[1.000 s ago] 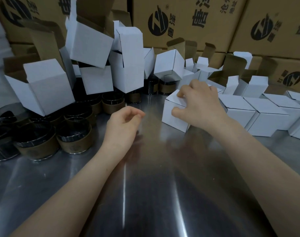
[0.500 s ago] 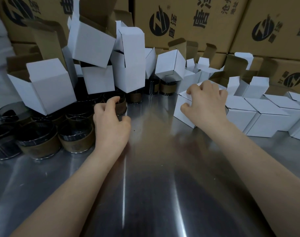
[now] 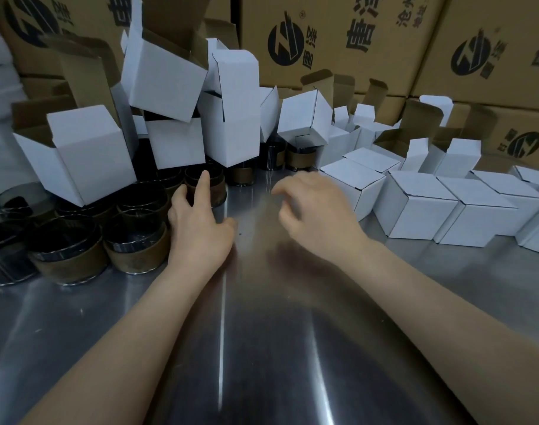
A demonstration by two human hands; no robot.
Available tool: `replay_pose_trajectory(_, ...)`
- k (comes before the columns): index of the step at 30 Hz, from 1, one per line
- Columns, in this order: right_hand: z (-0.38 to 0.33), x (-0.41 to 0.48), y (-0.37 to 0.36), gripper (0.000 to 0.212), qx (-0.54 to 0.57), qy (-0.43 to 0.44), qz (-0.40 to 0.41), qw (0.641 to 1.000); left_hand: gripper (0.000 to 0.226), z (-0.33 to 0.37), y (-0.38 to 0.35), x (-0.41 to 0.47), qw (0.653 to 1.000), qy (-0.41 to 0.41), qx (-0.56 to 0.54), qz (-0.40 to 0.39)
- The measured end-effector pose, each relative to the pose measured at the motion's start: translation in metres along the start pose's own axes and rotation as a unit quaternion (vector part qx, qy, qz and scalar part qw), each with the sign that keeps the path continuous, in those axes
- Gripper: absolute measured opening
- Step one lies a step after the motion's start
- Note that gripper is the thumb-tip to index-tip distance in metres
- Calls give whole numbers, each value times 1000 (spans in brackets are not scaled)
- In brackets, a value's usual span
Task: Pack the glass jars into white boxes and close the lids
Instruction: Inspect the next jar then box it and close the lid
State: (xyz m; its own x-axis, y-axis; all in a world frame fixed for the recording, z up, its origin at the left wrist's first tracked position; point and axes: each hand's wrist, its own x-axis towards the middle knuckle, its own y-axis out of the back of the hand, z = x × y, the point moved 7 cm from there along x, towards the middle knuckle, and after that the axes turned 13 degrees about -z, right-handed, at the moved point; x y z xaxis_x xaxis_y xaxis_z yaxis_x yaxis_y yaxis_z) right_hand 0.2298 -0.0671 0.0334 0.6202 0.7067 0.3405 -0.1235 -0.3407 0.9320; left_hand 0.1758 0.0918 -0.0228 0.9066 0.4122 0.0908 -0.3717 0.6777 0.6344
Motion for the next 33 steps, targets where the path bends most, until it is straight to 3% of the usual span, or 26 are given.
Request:
replay_pose_trajectory(5,-13,0,-24,29,66,23,-60,996,89,-2,-4,2,998,26,45,-22)
replay_pose_trajectory(9,-16,-1,-36,28,87,35,-82,992,82,0,-1,0,1000,17,23,-1)
replay_pose_trajectory(21,13,2,-37,32,215,-40,-55,974,46,9,8,-5,995,-72,-10,62)
replay_pose_trajectory(33,25,2,-34,37,281,-58,-43,957,43,17,10,-8,990,-116,-6,75)
